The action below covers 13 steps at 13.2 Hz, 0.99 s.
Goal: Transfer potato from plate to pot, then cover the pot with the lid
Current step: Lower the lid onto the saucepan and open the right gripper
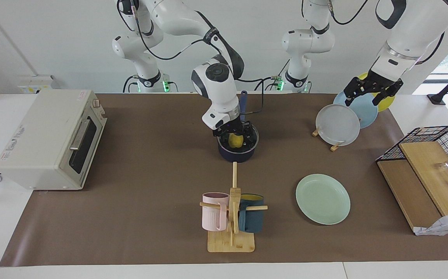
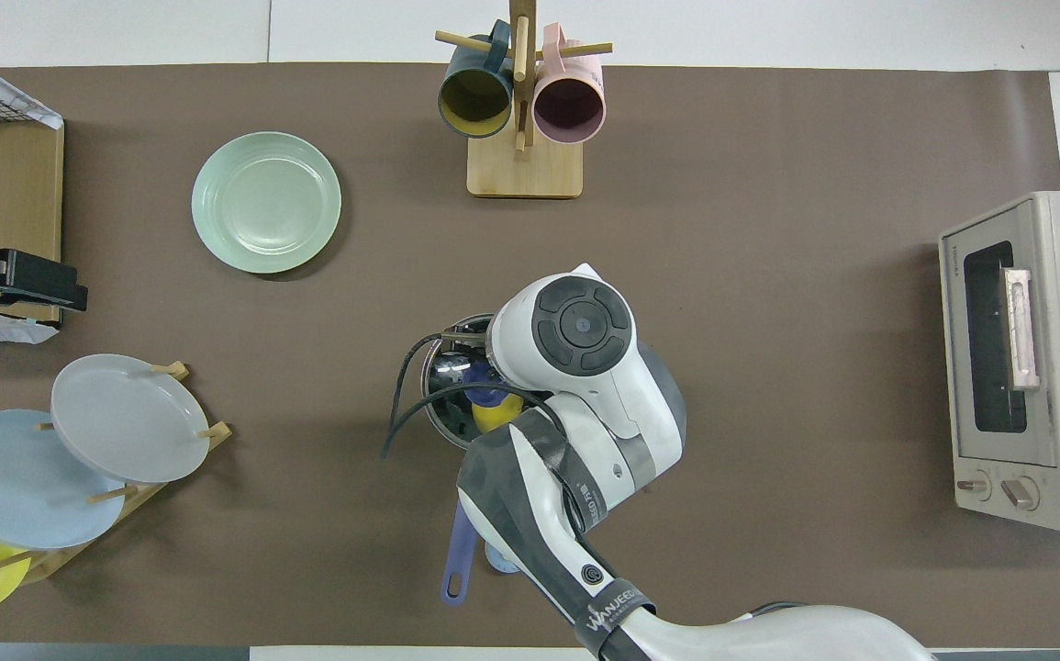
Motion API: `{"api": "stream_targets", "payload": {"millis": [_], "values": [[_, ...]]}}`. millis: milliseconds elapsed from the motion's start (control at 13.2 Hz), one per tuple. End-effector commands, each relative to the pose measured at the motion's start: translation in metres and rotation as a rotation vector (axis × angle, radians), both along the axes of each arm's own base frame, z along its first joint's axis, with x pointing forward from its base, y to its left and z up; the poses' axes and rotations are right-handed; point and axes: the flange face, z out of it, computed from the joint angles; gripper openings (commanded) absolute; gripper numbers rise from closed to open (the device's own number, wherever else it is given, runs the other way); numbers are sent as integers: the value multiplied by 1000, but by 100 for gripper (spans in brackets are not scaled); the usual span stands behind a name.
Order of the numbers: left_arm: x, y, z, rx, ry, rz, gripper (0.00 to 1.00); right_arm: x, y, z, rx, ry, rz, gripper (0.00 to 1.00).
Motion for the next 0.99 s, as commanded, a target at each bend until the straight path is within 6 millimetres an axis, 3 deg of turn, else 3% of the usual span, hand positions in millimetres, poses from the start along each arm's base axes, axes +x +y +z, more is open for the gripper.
{"api": "stream_targets", "payload": {"millis": [0, 228, 379, 607, 683, 910], "values": [[-8, 2, 1, 16, 2, 11, 100, 1, 0, 4, -9, 3, 22, 100], [-8, 2, 1, 16, 2, 11, 100, 25, -15, 47, -75, -9, 48, 100], [-8, 2, 1, 16, 2, 11, 100, 28, -17, 69, -69, -7, 44, 100], [-8, 2, 1, 16, 2, 11, 100, 44, -41, 112, -65, -10, 15, 100], [-8, 2, 1, 16, 2, 11, 100, 51, -55, 125, -76, -5, 42, 100], [-8, 2, 1, 16, 2, 11, 100, 65, -139, 178, -94, 25, 78, 100]]}}
